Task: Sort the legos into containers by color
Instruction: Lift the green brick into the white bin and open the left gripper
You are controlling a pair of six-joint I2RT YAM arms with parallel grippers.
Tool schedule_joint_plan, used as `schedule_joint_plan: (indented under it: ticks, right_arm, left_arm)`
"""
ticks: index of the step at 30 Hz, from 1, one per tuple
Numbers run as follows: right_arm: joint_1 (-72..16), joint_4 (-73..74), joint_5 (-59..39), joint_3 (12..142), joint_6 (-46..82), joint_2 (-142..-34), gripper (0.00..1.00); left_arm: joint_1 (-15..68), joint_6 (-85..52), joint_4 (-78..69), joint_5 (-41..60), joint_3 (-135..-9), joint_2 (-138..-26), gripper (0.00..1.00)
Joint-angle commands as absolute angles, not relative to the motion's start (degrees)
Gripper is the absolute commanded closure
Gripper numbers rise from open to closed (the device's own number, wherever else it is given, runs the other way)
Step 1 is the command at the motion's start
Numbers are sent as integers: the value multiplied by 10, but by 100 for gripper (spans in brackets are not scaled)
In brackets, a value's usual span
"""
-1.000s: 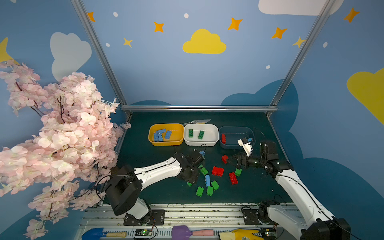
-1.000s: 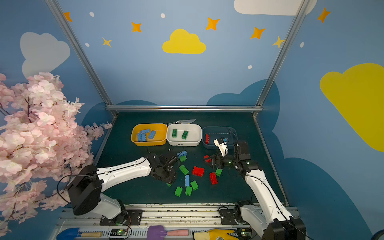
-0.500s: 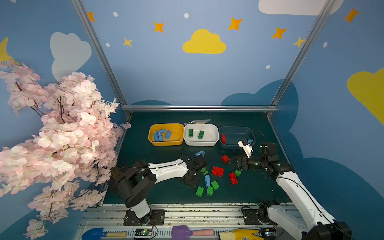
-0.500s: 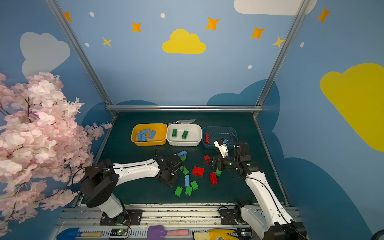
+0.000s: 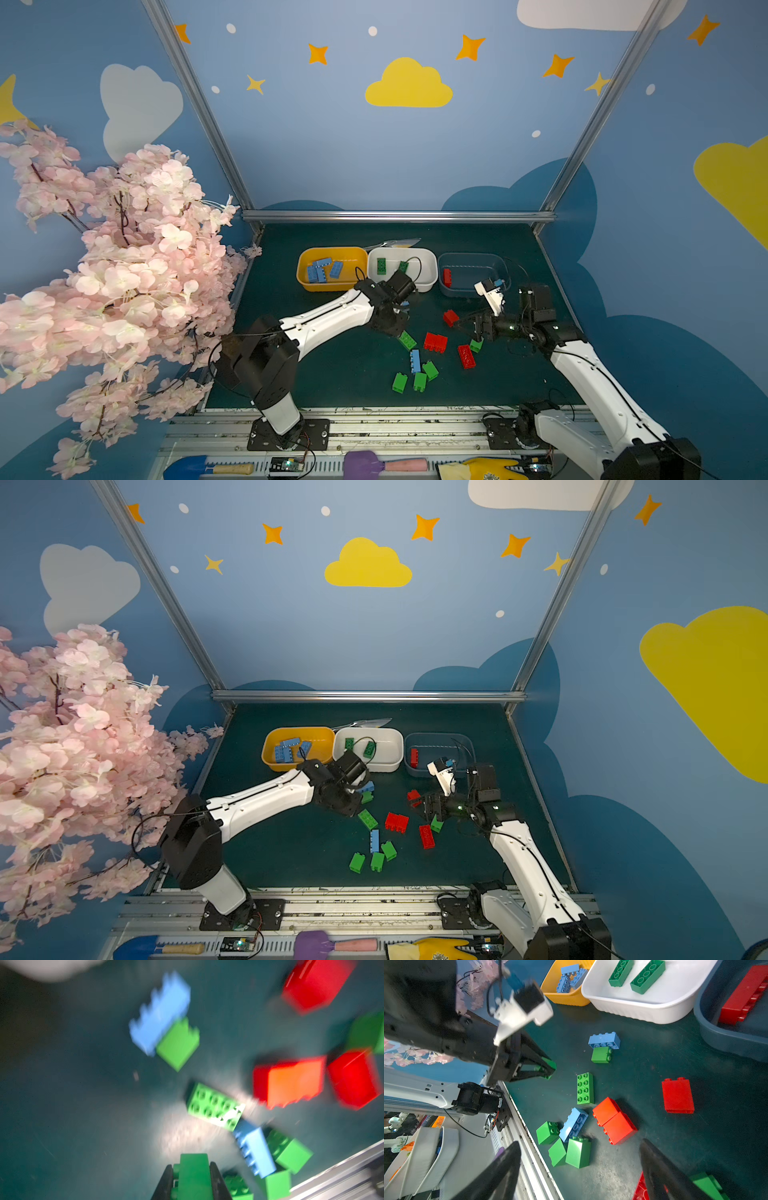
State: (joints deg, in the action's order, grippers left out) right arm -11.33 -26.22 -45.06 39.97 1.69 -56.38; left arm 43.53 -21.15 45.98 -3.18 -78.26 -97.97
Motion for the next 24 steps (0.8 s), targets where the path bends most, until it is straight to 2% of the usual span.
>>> schedule_joint_plan:
  ticks: [1, 7, 14, 24]
  right_arm:
    - [-112, -245, -453, 417, 20, -569, 12]
    - [-111, -236, -448, 423, 27, -576, 12]
    - [-107, -237, -442, 436, 22, -589, 12]
    - [-102, -244, -440, 439, 15, -596, 12]
  left_arm:
    - [396, -174, 454, -23, -848, -1029, 76]
    - [330, -176, 410, -16, -980, -1125, 76]
    - [292, -181, 388, -45, -1115, -1243, 75]
    - [278, -169, 351, -108, -1207, -1356, 69]
